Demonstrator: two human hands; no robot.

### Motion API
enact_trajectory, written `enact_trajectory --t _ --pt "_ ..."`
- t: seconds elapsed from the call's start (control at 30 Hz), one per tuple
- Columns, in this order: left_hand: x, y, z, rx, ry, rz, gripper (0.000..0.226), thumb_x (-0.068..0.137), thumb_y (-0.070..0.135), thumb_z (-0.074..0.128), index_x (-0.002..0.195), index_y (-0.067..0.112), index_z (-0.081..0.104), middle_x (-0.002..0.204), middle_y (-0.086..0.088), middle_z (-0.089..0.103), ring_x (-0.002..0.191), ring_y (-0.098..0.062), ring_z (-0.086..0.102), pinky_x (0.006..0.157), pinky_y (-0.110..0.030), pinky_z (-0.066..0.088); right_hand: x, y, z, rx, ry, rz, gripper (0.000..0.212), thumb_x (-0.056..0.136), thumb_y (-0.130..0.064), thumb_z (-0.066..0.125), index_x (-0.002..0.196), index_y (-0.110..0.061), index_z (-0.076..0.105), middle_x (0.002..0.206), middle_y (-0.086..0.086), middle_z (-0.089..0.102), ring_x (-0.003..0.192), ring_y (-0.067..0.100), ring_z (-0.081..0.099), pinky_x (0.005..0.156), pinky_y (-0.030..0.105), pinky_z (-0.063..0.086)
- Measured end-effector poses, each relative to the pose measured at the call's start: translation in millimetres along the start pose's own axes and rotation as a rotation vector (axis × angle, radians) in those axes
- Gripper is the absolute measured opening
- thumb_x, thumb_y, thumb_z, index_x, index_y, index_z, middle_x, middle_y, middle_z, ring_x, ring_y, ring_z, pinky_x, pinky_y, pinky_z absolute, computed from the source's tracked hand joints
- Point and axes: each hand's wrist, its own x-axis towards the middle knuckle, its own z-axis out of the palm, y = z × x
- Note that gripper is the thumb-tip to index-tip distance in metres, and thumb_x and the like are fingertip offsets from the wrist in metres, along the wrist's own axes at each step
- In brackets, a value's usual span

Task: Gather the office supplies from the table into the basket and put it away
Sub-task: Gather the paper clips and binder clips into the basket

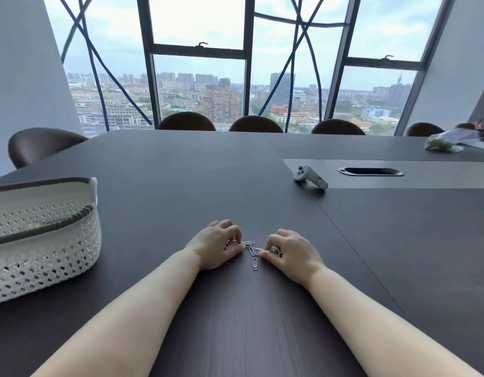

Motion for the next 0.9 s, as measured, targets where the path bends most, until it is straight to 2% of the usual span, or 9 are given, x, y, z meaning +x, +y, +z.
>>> enact_trajectory --t 0.1,0.23,0.37,0.43,0.5,0.63,0.73,0.8,0.9 --pt "-2 7 0 0.097 0.013 -0.046 0.029 0.087 0.047 0.050 0.095 0.019 0.053 0.106 0.002 0.059 0.100 -0.020 0.054 0.077 -0.027 0.037 -2 -2 1 -0.069 0.032 -0.012 0.029 0.089 -0.045 0.051 0.089 -0.017 0.057 0.095 0.001 0.060 0.097 0.021 0.055 0.076 0.030 0.037" --pt "-4 10 0 0.131 0.069 -0.123 0.029 0.085 0.050 0.050 0.080 0.022 0.046 0.097 0.003 0.065 0.092 -0.020 0.059 0.070 -0.025 0.034 -3 -4 3 -0.066 0.044 0.002 0.030 0.092 -0.044 0.046 0.075 -0.019 0.045 0.088 0.004 0.061 0.089 0.027 0.058 0.067 0.030 0.032" --pt "-11 15 -3 0.144 0.122 -0.222 0.031 0.087 0.049 0.047 0.085 0.018 0.049 0.093 0.001 0.069 0.090 -0.022 0.061 0.068 -0.026 0.036 -4 -6 2 -0.066 0.022 0.022 0.030 0.094 -0.043 0.042 0.075 -0.019 0.046 0.094 0.006 0.065 0.091 0.027 0.058 0.069 0.031 0.033" --pt "-19 15 -6 0.131 0.119 -0.252 0.032 0.090 0.047 0.044 0.090 0.016 0.048 0.093 -0.001 0.069 0.091 -0.024 0.062 0.069 -0.028 0.038 -4 -9 1 -0.029 0.006 0.057 0.035 0.094 -0.042 0.042 0.072 -0.016 0.049 0.085 0.005 0.064 0.087 0.028 0.057 0.068 0.032 0.034" --pt "-31 13 -14 0.110 0.131 -0.276 0.029 0.090 0.046 0.044 0.089 0.017 0.046 0.090 -0.002 0.068 0.090 -0.025 0.062 0.066 -0.028 0.037 -3 -18 -4 0.063 0.015 0.103 0.040 0.093 -0.041 0.044 0.060 -0.019 0.039 0.062 -0.002 0.052 0.074 0.029 0.050 0.062 0.032 0.032" --pt "-66 5 -60 0.049 0.280 -0.297 0.026 0.091 0.043 0.046 0.083 0.018 0.042 0.075 0.005 0.054 0.085 -0.026 0.061 0.063 -0.026 0.031 14 -67 -14 0.192 0.096 0.069 0.047 0.092 -0.039 0.049 0.055 -0.020 0.027 0.050 -0.005 0.036 0.063 0.027 0.039 0.057 0.032 0.030" --pt "-97 3 -113 0.132 0.401 -0.268 0.029 0.091 0.042 0.046 0.089 0.014 0.049 0.071 0.004 0.052 0.080 -0.028 0.062 0.066 -0.028 0.036 34 -119 -25 0.243 0.166 -0.004 0.046 0.091 -0.040 0.050 0.055 -0.020 0.029 0.049 -0.004 0.036 0.061 0.027 0.039 0.053 0.033 0.026" --pt "-116 -3 -151 0.214 0.525 -0.239 0.030 0.090 0.040 0.048 0.091 0.010 0.052 0.068 -0.001 0.057 0.076 -0.032 0.064 0.076 -0.033 0.043 47 -154 -35 0.269 0.210 -0.079 0.043 0.092 -0.038 0.050 0.057 -0.018 0.035 0.049 -0.004 0.035 0.059 0.026 0.039 0.053 0.033 0.026" --pt "-144 -28 -204 0.304 0.685 -0.263 0.033 0.090 0.039 0.050 0.095 0.006 0.053 0.075 -0.010 0.067 0.073 -0.032 0.064 0.067 -0.033 0.045 63 -202 -48 0.310 0.290 -0.166 0.039 0.092 -0.036 0.051 0.062 -0.010 0.045 0.049 -0.003 0.036 0.056 0.025 0.038 0.051 0.032 0.028"
